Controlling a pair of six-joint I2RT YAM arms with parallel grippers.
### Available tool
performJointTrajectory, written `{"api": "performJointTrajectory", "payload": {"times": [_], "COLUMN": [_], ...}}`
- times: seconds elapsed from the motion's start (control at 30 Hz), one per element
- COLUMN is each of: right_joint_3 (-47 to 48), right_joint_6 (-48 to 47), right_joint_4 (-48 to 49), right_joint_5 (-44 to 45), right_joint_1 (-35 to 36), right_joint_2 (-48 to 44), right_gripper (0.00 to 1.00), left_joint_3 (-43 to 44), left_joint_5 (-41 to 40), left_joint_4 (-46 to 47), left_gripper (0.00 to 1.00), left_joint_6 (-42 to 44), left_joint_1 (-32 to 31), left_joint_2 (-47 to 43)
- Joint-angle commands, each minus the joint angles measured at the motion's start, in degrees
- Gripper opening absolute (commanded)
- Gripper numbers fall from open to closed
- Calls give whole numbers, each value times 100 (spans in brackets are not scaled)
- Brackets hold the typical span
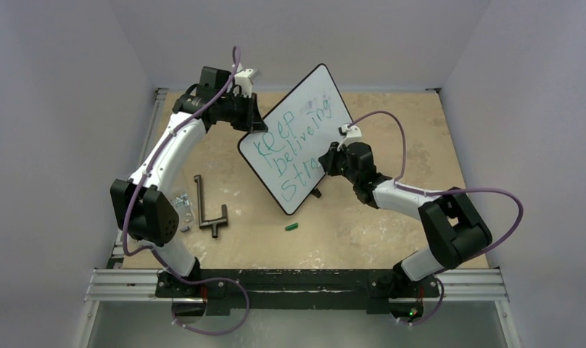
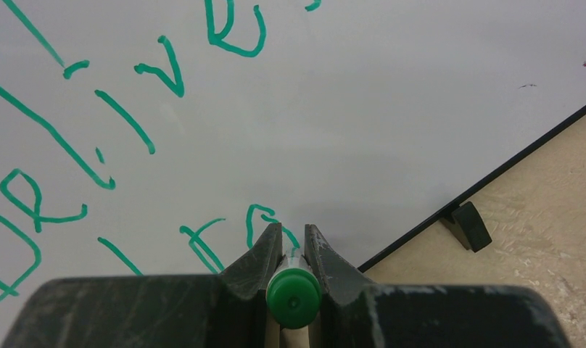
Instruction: Write a sentence on the whiteboard
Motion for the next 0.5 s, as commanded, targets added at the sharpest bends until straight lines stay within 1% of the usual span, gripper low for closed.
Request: {"api": "performJointTrajectory", "payload": {"times": [0.0, 0.23, 0.47], "right_joint_3": [-57, 9, 28], "right_joint_6": [119, 237, 230], "right_joint_4": [244, 329, 290], "right_joint_5": [-487, -804, -794], "right_joint_1": [30, 31, 30], "right_joint_2": [-70, -159, -329], "right_gripper": [0, 0, 0], "left_joint_3": [-78, -80, -78], "left_joint_5": [-1599, -1616, -1614], "left_joint_4": [-215, -221, -219], "left_gripper": [0, 0, 0], "left_joint_6": [524, 524, 524], "left_joint_1": [122, 122, 121], "left_joint_2": [-137, -143, -152]}}
